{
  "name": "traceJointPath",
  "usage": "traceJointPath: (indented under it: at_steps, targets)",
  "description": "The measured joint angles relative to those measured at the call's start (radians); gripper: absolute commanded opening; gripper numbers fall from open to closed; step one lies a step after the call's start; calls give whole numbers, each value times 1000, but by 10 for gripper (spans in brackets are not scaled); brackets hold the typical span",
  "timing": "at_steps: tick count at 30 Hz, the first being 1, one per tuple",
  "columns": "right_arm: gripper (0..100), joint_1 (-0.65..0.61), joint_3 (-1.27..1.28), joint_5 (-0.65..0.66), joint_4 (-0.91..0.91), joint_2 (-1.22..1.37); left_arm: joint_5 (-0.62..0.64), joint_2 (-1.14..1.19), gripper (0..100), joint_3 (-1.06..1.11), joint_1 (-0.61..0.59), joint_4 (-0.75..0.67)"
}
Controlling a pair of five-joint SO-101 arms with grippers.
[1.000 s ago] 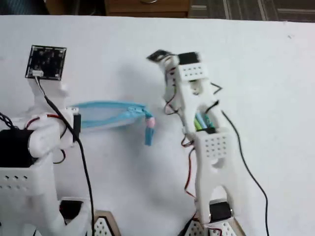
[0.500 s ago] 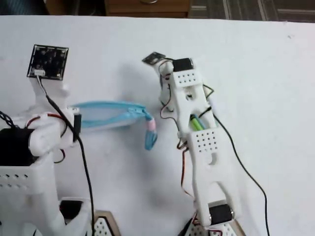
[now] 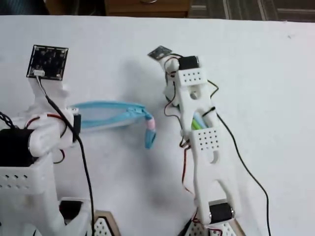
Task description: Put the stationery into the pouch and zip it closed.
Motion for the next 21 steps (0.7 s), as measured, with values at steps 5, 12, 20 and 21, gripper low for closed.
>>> traceJointPath:
  at_steps: [5, 12, 20, 21]
  targets:
    - [16, -17, 17, -3, 0, -94, 0, 0, 23, 40, -2, 0]
    - [16, -23, 259, 0, 0, -407, -3, -2, 23, 44, -2, 0]
    - [17, -44, 686, -107, 0, -853, -3, -2, 23, 44, -2, 0]
    - [17, -43, 718, -135, 0, -902, -3, -2, 23, 44, -2, 0]
